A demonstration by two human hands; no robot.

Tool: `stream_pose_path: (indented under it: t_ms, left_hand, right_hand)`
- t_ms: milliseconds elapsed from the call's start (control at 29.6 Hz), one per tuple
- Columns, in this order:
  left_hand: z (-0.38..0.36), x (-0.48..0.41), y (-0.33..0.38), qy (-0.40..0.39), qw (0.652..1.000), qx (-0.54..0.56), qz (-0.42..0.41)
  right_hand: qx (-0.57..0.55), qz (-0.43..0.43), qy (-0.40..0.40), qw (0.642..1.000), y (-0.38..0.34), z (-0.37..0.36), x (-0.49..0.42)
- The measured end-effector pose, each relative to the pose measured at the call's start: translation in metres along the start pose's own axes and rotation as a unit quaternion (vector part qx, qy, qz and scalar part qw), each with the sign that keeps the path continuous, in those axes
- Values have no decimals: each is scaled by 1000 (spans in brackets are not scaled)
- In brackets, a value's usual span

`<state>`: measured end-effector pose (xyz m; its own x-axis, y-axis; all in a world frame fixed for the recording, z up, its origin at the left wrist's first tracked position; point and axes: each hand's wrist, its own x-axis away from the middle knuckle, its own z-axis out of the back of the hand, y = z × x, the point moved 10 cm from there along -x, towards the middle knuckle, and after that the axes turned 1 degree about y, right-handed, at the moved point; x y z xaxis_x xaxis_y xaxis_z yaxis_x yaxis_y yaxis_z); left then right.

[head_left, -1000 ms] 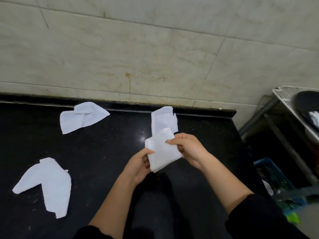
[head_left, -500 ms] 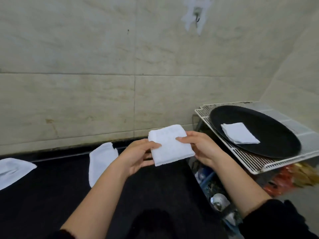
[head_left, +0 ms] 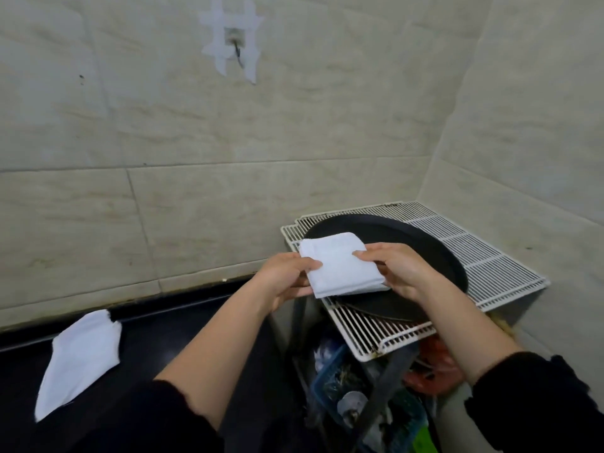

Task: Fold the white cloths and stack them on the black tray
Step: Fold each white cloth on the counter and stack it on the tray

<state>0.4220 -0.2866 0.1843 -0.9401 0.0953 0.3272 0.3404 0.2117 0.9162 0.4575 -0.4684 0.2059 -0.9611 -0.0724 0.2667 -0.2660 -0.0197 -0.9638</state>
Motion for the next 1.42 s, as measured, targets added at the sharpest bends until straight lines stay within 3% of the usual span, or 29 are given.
stream_pose_path:
  t_ms: [304,709,1013,1182,1418]
  left_hand:
    - [-36,-52,-2,98,991,-90,-19]
    - [-24,-76,-9,172,969,-175,-40]
    - [-30,-67,17,192,882,-418,-103]
    - [-17,-62,29,202,886,-397,-131]
    - [50,-23,54,303,861,-366,-183]
  right_hand:
    - [90,-4,66,994,4,68,-46]
    - [201,6,76,977,19,74,-69]
    - [356,58,119,925,7,68,-72]
    - [442,137,155,873,-22,52,-67]
    - [431,249,84,863,-46,-41,-55]
